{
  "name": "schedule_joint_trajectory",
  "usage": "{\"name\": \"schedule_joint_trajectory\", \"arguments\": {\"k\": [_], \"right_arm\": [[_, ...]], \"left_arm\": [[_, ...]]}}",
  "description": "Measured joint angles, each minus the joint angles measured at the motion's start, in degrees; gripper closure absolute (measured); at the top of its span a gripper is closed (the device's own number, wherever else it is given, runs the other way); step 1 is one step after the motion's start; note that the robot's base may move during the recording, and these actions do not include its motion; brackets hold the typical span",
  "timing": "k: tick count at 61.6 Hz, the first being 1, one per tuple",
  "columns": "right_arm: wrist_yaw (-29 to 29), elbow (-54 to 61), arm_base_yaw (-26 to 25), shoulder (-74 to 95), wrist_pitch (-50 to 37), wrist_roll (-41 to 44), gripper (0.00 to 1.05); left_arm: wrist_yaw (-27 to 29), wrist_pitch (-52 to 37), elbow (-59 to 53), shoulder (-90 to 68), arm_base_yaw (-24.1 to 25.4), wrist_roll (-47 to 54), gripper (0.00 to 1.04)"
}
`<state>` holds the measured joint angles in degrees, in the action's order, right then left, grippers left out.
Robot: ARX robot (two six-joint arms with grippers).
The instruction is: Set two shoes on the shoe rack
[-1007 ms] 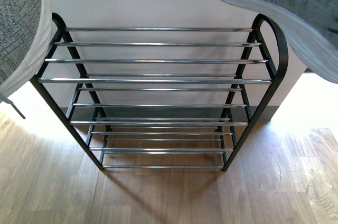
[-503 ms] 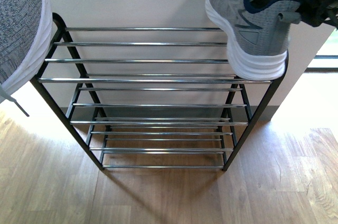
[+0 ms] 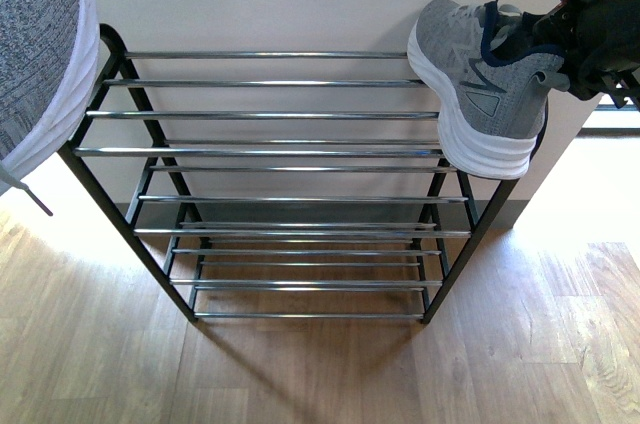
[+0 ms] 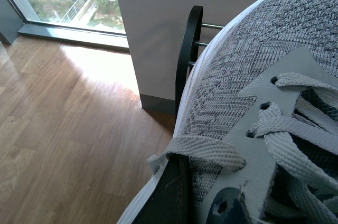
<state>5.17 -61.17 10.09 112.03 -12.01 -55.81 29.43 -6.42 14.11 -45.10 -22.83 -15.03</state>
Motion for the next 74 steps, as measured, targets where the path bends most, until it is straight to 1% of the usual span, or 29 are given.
{"name": "schedule_joint_trajectory", "arguments": {"k": [13,17,27,31,35,36,38,39,41,43,44,46,47,49,50,51,52,54,57,60,62,65,67,69,74], "right_arm": [[0.59,0.07,0.42,0.02,-0.33,0.09,1.03],[0.44,0.2,0.5,-0.02,-0.52,0.11,0.93],[-3.39,1.51,0.52,-3.61,-0.55,-1.31,0.67],[-5.44,2.19,0.5,-6.75,0.59,-1.4,0.56],[-5.9,2.91,0.48,-9.88,2.08,-0.81,0.47],[-5.7,3.32,0.31,-11.93,3.54,0.28,0.42],[-4.7,3.93,-0.02,-14.71,5.42,2.27,0.35],[-4.28,4.11,-0.11,-15.41,5.86,3.32,0.33],[-2.6,5.05,-0.85,-18.23,6.8,6.32,0.26],[-1.16,6.58,-2.03,-21.11,5.88,10.6,0.19],[-0.11,7.91,-2.84,-22.69,3.93,14.01,0.16],[0.02,10.64,-3.67,-24.11,-3.15,18.43,0.2],[0.22,12.7,-4.24,-24.87,-8.57,23.17,0.23],[0.28,14.84,-4.7,-25.68,-13.86,27.02,0.27],[0.26,16.98,-5.11,-26.32,-18.64,29.81,0.3],[0.24,18.12,-5.27,-26.64,-21.0,31.63,0.32],[0.17,20.22,-5.42,-27.28,-24.94,36.09,0.36],[-0.02,22.27,-5.53,-27.87,-28.39,39.26,0.39],[-0.72,27.36,-5.57,-29.51,-35.36,46.31,0.5],[-1.27,31.17,-5.68,-31.47,-38.21,49.96,0.6],[-1.4,32.26,-5.7,-32.22,-38.62,50.97,0.64],[-1.7,34.86,-5.97,-34.16,-39.36,52.74,0.72],[-1.77,36.3,-6.16,-35.28,-39.67,53.4,0.78],[-1.79,37.22,-6.34,-36.02,-39.85,53.66,0.81],[-2.27,40.74,-7.08,-38.86,-40.24,54.42,0.95]], "left_arm": [[0.02,0.0,0.0,0.0,0.0,0.0,1.03],[0.02,0.0,0.0,0.0,0.0,0.0,1.03],[-0.02,0.0,0.0,0.0,0.0,0.0,1.03],[0.0,0.0,0.0,0.0,0.0,0.0,1.03],[0.02,0.0,0.0,0.0,0.0,0.0,1.03],[0.0,0.0,0.0,0.0,0.0,0.0,1.03],[0.0,0.0,0.0,0.0,0.0,0.0,1.03],[0.0,0.0,0.0,0.0,0.0,0.0,1.03],[0.0,0.0,0.0,0.0,0.0,0.0,1.03],[0.0,0.0,0.0,0.0,0.0,0.0,1.03],[0.0,0.0,0.0,0.0,0.0,0.0,1.03],[0.02,0.0,0.0,0.0,0.0,0.0,1.03],[0.02,0.0,0.0,0.0,0.0,0.0,1.03],[0.13,0.0,0.0,0.0,0.0,0.0,1.03],[0.15,0.0,0.0,0.0,0.0,0.0,1.03],[0.15,0.0,0.0,0.0,0.0,0.0,1.03],[0.13,0.0,0.0,0.0,0.0,0.0,1.03],[0.09,0.0,0.0,0.0,0.0,0.0,1.03],[-0.09,0.0,0.0,0.0,0.0,0.0,1.03],[-0.13,0.0,0.0,0.0,-0.02,0.0,1.03],[-0.09,0.0,0.0,0.0,0.0,0.0,1.03],[0.02,0.0,0.0,0.0,0.0,0.0,1.03],[0.07,0.0,0.0,0.0,0.0,0.0,1.03],[0.15,0.0,0.0,0.0,0.0,0.0,1.03],[0.13,0.0,0.0,0.0,0.0,0.0,1.03]]}}
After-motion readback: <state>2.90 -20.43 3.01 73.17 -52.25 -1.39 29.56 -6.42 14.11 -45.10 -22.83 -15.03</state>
